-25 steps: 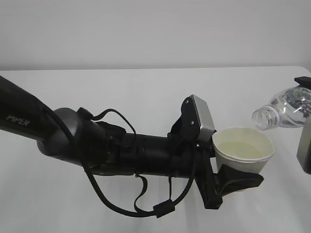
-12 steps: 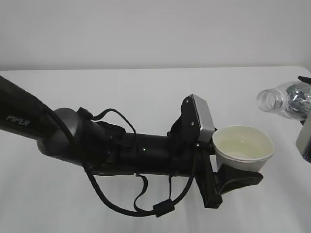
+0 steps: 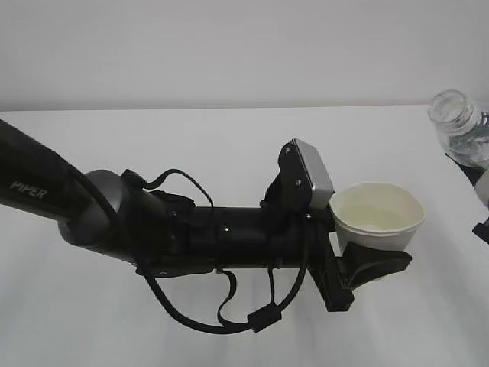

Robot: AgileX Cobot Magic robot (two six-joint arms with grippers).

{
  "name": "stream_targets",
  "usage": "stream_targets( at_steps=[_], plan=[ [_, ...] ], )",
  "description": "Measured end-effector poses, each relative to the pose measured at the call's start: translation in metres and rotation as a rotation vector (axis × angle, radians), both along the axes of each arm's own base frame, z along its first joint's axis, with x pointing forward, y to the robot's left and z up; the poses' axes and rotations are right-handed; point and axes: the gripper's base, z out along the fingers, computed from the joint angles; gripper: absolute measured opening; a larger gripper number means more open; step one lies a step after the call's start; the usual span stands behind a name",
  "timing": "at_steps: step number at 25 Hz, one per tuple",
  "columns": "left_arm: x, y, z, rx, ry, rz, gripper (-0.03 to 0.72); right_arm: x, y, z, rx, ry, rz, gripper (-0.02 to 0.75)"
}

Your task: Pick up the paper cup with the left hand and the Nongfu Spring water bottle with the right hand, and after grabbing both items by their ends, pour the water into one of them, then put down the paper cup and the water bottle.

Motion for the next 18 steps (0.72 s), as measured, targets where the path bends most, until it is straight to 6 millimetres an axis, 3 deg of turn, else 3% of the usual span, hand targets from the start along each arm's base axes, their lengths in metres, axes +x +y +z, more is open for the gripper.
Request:
stream_targets(
  at_steps=[18],
  plan=[
    [0.005, 0.0, 0.002, -0.027, 0.028, 0.06, 0.463, 0.0, 0.004, 0.015, 0.56, -0.022, -0.005, 0.395]
  ],
)
